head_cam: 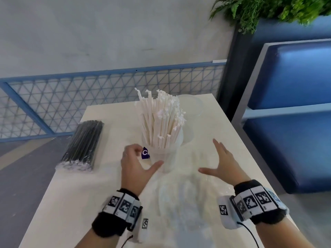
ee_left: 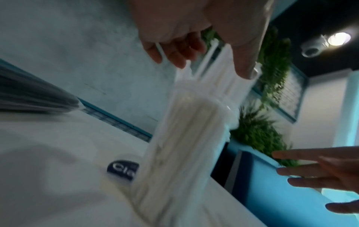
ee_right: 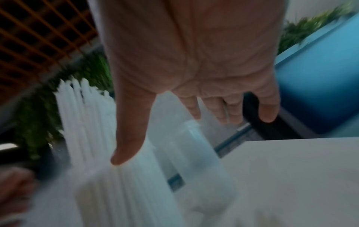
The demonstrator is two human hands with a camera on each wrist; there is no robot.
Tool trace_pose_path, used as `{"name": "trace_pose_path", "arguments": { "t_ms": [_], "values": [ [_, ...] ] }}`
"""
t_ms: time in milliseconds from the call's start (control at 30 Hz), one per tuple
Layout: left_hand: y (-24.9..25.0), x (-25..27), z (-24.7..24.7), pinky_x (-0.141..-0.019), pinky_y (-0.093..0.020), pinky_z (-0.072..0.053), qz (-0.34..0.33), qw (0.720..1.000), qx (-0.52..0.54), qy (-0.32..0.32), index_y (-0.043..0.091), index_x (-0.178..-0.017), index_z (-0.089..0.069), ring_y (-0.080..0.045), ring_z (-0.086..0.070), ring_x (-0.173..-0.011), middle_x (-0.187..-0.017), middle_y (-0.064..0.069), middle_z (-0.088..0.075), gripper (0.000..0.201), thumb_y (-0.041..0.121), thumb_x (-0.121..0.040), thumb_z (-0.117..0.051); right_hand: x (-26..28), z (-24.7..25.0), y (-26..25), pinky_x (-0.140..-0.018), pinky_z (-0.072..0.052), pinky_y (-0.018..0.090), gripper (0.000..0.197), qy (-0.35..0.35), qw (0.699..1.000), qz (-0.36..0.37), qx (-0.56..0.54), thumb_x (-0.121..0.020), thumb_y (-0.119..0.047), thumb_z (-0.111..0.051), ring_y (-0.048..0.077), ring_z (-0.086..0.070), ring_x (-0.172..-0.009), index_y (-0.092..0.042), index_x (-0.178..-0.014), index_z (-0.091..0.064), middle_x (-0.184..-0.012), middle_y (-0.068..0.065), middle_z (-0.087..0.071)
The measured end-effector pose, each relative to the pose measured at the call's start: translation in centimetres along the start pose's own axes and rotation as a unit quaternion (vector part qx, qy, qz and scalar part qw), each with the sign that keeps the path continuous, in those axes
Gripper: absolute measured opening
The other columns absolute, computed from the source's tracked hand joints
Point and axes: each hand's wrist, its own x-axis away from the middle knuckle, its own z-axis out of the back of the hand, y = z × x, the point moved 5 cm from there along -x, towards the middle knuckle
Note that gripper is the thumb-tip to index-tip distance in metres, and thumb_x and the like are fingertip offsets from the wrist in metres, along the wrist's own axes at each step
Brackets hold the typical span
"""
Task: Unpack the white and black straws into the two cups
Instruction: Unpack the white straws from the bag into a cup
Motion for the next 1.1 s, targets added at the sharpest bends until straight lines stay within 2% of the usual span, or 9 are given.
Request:
{"name": "trace_pose_path", "arguments": {
  "t_ms": [200, 333, 467, 567, 700, 767, 867, 1000, 1100],
  "values": [
    [-2.2, -8.1, -0.1, -0.109, -0.027, -0.024, 0.076, 0.968, 0.065, -0.232, 0.017, -0.147, 0.005, -0.010, -0.023, -0.137, -0.153, 0.003, -0.015, 0.131, 0.023, -0.054, -0.087, -2.8, 0.6, -9.9, -0.111, -0.014, 0.020, 0.125, 0.037, 0.972, 0.176, -0.150, -0.061, -0.039, -0.083, 0.006, -0.011, -0.143, -0.025, -0.148, 0.005, -0.158, -0.010, -0.005],
    [-2.1, -11.4, -1.8, -0.102, -0.017, -0.026, 0.047, 0.936, 0.037, -0.348, 0.016, -0.146, -0.001, -0.008, -0.027, -0.133, -0.145, 0.007, -0.026, 0.125, 0.018, -0.057, -0.088, -5.7, -1.1, -13.2, -0.114, -0.029, 0.045, 0.137, 0.051, 0.945, 0.222, -0.236, -0.046, -0.049, -0.088, 0.011, -0.021, -0.143, -0.031, -0.147, 0.003, -0.155, -0.004, -0.020],
    [-2.4, -11.9, -3.5, -0.104, -0.022, -0.029, 0.088, 0.911, 0.072, -0.396, 0.018, -0.145, -0.005, -0.010, -0.029, -0.132, -0.140, 0.007, -0.030, 0.129, 0.031, -0.046, -0.086, -6.6, -2.1, -14.1, -0.113, -0.032, 0.044, 0.141, 0.079, 0.934, 0.221, -0.271, -0.042, -0.043, -0.090, 0.012, -0.028, -0.140, -0.033, -0.147, 0.004, -0.151, 0.001, -0.026],
    [-2.3, -11.4, -4.4, -0.096, -0.021, -0.042, 0.066, 0.909, 0.057, -0.408, 0.018, -0.144, -0.011, -0.012, -0.039, -0.127, -0.137, 0.005, -0.038, 0.128, 0.033, -0.041, -0.086, -6.9, -2.6, -14.2, -0.108, -0.038, 0.045, 0.138, 0.099, 0.931, 0.222, -0.273, -0.041, -0.035, -0.092, 0.016, -0.035, -0.136, -0.022, -0.148, -0.006, -0.146, 0.005, -0.033],
    [-1.7, -11.3, -5.2, -0.104, -0.054, -0.038, 0.002, 0.930, 0.020, -0.366, 0.023, -0.129, -0.039, -0.021, -0.050, -0.121, -0.126, -0.002, -0.051, 0.112, 0.053, -0.031, -0.084, -6.2, -2.8, -14.9, -0.107, -0.037, 0.022, 0.111, 0.115, 0.922, 0.222, -0.296, -0.053, -0.027, -0.087, 0.005, -0.038, -0.129, -0.031, -0.140, -0.018, -0.140, -0.003, -0.035],
    [-1.1, -11.4, -5.3, -0.105, -0.043, -0.040, -0.001, 0.943, 0.027, -0.332, 0.035, -0.125, -0.033, -0.019, -0.049, -0.118, -0.123, 0.002, -0.048, 0.103, 0.044, -0.037, -0.085, -5.7, -2.4, -15.2, -0.104, -0.038, 0.020, 0.092, 0.127, 0.914, 0.215, -0.320, -0.061, -0.018, -0.083, 0.008, -0.043, -0.123, -0.030, -0.134, -0.029, -0.137, 0.001, -0.038],
    [-0.2, -11.8, -4.9, -0.085, -0.002, -0.042, 0.022, 0.952, 0.083, -0.293, 0.018, -0.136, -0.022, -0.004, -0.051, -0.105, -0.113, 0.017, -0.047, 0.107, 0.015, -0.053, -0.089, -5.6, -1.8, -15.4, -0.101, -0.043, 0.033, 0.055, 0.156, 0.900, 0.214, -0.346, -0.064, -0.025, -0.076, 0.013, -0.052, -0.113, -0.042, -0.106, -0.044, -0.127, 0.010, -0.048],
    [0.9, -12.2, -4.0, -0.086, -0.011, -0.046, 0.011, 0.954, 0.121, -0.274, 0.015, -0.136, -0.026, 0.001, -0.054, -0.105, -0.114, 0.015, -0.052, 0.102, 0.012, -0.056, -0.088, -5.7, -0.8, -15.8, -0.096, -0.043, 0.026, 0.048, 0.162, 0.888, 0.226, -0.368, -0.067, -0.025, -0.072, 0.002, -0.053, -0.109, -0.043, -0.101, -0.045, -0.125, 0.011, -0.051],
    [2.1, -12.8, -3.2, -0.092, -0.017, -0.047, -0.008, 0.951, 0.145, -0.272, 0.014, -0.136, -0.027, 0.003, -0.053, -0.107, -0.116, 0.013, -0.054, 0.100, 0.018, -0.057, -0.087, -5.7, 0.2, -16.4, -0.101, -0.044, 0.035, 0.053, 0.164, 0.874, 0.245, -0.388, -0.068, -0.026, -0.073, 0.014, -0.054, -0.115, -0.036, -0.113, -0.046, -0.126, 0.012, -0.052]
  ]
}}
